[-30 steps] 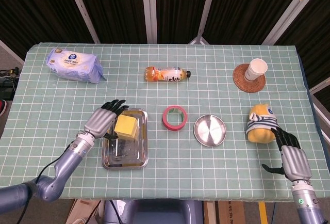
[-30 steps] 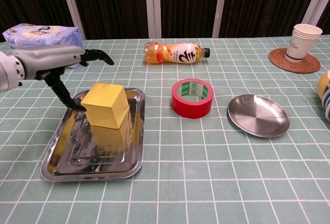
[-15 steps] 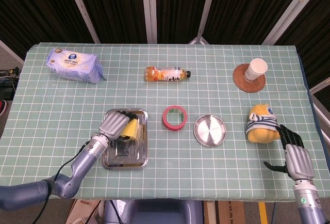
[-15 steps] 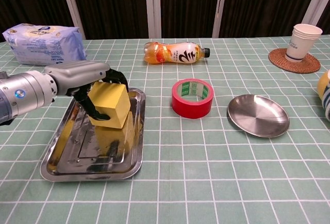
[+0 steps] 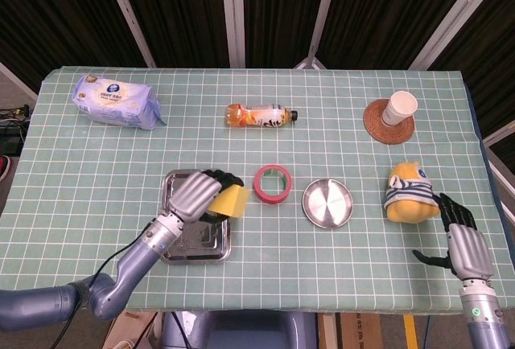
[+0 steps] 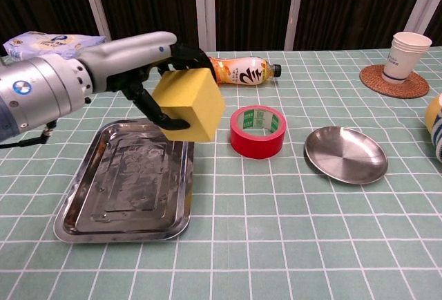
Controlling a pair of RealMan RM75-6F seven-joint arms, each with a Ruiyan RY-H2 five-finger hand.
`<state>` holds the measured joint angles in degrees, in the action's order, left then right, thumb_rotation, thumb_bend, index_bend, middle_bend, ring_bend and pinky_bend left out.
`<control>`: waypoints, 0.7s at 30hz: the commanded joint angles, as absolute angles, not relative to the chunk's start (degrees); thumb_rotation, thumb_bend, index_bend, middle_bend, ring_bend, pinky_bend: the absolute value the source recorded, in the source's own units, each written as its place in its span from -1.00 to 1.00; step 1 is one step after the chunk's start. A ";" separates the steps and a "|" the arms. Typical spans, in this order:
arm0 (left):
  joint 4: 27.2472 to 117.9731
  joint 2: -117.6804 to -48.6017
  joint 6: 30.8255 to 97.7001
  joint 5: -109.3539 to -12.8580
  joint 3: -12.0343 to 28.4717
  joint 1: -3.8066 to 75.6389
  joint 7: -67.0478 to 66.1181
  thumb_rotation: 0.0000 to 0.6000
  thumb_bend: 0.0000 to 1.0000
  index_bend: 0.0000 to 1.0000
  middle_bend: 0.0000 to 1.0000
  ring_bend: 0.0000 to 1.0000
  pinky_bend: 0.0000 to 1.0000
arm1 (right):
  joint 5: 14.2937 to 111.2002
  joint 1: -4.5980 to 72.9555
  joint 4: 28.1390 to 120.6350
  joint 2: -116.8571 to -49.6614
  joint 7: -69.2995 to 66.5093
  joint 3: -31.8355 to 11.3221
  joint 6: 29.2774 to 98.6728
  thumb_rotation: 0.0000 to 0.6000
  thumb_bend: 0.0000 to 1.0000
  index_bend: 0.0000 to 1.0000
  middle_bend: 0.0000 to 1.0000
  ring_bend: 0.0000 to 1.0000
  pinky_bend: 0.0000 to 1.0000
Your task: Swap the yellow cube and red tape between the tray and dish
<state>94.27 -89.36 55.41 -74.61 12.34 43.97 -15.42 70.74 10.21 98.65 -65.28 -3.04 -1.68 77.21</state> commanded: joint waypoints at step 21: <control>87.02 -101.98 43.84 -51.91 11.16 55.93 -31.56 1.00 -1.00 -0.62 -1.00 -0.99 -0.61 | 70.70 8.69 98.02 -63.65 -6.22 -3.56 74.82 1.00 -1.00 -1.00 -1.00 -1.00 -1.00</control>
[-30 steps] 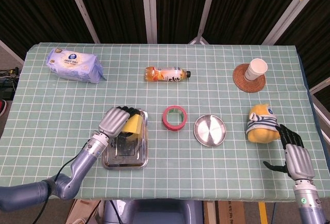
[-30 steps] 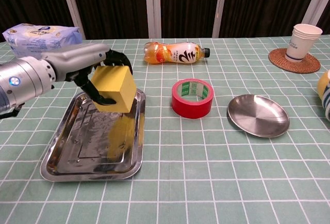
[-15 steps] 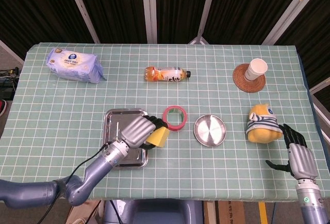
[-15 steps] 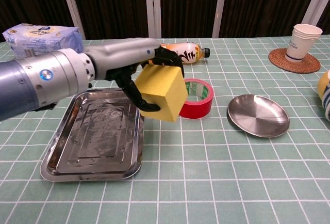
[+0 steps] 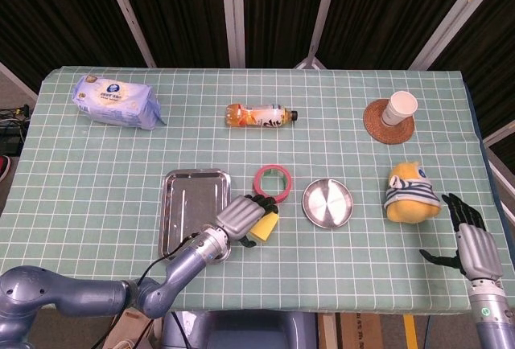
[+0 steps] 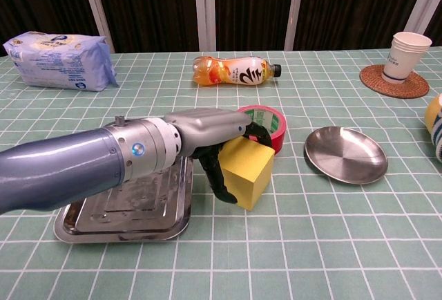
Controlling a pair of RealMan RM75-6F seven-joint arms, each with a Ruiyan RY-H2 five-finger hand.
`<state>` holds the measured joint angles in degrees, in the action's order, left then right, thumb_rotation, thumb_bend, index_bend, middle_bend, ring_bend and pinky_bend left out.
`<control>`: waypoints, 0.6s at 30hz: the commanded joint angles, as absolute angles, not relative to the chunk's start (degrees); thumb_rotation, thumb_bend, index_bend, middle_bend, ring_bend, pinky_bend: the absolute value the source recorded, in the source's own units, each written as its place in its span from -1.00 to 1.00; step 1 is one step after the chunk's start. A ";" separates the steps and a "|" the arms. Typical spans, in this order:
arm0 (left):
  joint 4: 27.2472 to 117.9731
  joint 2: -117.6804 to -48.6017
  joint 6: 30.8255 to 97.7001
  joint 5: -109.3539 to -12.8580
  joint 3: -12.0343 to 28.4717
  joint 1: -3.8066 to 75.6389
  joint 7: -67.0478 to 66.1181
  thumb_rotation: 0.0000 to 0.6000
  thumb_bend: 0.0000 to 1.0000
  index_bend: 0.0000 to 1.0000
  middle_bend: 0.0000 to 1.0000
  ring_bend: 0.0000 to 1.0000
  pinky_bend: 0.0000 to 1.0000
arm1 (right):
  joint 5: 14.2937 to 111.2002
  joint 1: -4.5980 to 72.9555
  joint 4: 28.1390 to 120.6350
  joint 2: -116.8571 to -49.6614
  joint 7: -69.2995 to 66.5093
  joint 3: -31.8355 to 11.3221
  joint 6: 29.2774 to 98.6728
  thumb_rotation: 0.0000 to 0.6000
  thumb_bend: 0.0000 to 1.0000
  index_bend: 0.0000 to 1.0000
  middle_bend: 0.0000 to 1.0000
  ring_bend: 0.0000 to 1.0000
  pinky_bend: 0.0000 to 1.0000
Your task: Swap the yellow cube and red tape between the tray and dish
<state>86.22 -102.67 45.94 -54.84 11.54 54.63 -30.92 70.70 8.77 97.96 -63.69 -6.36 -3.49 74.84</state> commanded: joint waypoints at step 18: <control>94.04 -96.36 52.66 -60.60 15.01 55.30 -25.16 1.00 -1.00 -0.66 -1.00 -1.00 -0.74 | 69.09 8.22 97.32 -63.76 -6.47 -5.02 73.50 1.00 -1.00 -1.00 -1.00 -1.00 -1.00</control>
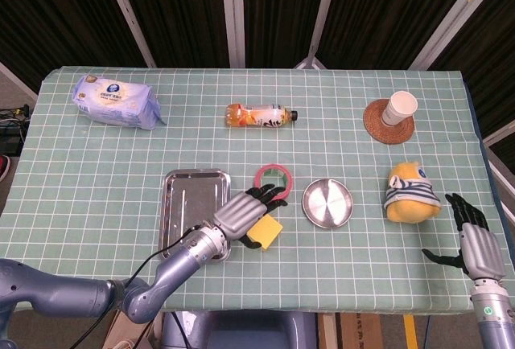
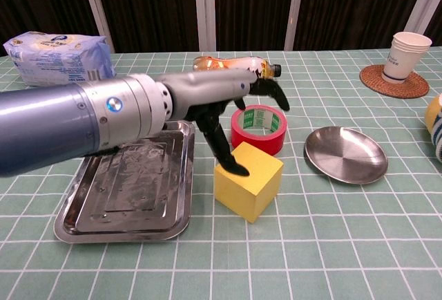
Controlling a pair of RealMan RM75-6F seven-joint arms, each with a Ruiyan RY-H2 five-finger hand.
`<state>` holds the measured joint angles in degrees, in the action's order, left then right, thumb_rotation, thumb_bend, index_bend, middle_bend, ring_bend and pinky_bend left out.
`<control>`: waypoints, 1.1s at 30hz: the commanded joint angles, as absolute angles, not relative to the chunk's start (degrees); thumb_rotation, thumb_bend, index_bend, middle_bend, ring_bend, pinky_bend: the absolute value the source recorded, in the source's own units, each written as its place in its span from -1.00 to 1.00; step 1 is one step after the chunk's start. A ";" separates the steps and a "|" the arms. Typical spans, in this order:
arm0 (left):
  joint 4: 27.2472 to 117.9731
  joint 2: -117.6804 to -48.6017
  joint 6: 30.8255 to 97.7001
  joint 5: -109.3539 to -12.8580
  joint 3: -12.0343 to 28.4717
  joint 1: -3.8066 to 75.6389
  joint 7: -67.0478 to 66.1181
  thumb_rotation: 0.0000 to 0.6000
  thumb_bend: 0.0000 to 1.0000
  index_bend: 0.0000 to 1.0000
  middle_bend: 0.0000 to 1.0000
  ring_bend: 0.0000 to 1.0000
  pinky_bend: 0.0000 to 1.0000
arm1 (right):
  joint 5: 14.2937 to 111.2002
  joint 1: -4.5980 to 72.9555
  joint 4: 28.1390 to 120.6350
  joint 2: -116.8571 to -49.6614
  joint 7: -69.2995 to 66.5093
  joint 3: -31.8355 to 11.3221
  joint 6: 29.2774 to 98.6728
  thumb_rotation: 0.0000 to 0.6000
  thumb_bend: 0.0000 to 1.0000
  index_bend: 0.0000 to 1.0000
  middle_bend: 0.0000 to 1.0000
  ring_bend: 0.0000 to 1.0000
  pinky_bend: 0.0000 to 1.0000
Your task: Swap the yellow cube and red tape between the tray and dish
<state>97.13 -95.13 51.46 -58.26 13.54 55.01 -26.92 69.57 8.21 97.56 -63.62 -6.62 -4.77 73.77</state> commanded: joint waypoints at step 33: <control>57.34 -115.39 41.04 -51.82 17.94 67.57 -22.14 1.00 -1.00 -0.85 -1.00 -1.00 -0.93 | 65.93 8.11 95.58 -64.51 -4.78 -6.79 71.04 1.00 -1.00 -1.00 -1.00 -1.00 -1.00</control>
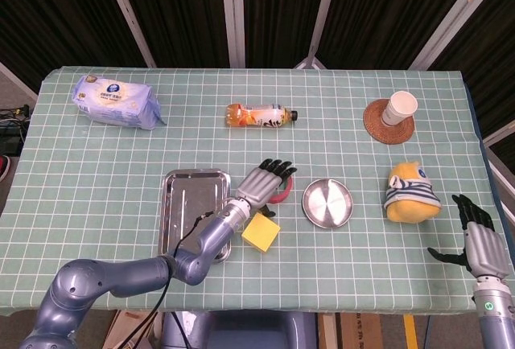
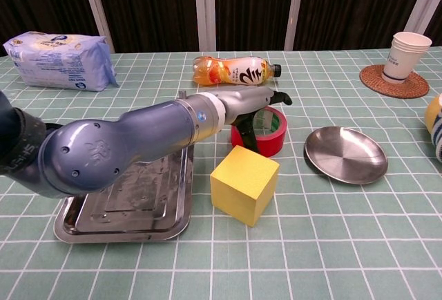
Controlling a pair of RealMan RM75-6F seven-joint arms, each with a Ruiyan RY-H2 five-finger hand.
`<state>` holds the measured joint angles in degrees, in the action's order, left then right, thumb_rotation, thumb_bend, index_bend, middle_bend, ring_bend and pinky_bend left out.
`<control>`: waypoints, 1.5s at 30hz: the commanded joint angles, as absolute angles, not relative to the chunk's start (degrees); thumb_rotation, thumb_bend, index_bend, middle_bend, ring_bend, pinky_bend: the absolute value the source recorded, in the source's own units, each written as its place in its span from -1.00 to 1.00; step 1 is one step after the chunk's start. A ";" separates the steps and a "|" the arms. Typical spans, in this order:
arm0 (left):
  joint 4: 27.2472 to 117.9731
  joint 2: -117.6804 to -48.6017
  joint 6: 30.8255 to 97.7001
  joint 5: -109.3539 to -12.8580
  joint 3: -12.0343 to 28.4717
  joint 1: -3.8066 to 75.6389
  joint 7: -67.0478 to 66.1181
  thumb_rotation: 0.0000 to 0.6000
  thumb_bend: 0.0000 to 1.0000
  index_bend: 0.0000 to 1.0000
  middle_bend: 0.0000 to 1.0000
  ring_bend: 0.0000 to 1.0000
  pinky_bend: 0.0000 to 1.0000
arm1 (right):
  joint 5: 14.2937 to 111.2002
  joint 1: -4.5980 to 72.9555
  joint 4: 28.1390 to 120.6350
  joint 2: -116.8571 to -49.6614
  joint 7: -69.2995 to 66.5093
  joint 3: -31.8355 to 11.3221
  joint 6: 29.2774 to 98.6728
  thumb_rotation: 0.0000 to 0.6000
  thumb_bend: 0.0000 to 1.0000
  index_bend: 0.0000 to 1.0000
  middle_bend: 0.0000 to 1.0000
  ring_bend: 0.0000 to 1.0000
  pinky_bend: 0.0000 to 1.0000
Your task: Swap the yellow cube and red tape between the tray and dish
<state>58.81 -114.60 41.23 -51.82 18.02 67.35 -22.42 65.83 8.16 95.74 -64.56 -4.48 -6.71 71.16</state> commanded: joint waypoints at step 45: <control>89.60 -83.33 51.46 -66.77 7.30 49.01 -11.87 1.00 -0.32 -0.37 -0.44 -0.48 -0.20 | 67.57 7.70 96.26 -65.43 -4.93 -7.17 71.10 1.00 -1.00 -1.00 -1.00 -1.00 -1.00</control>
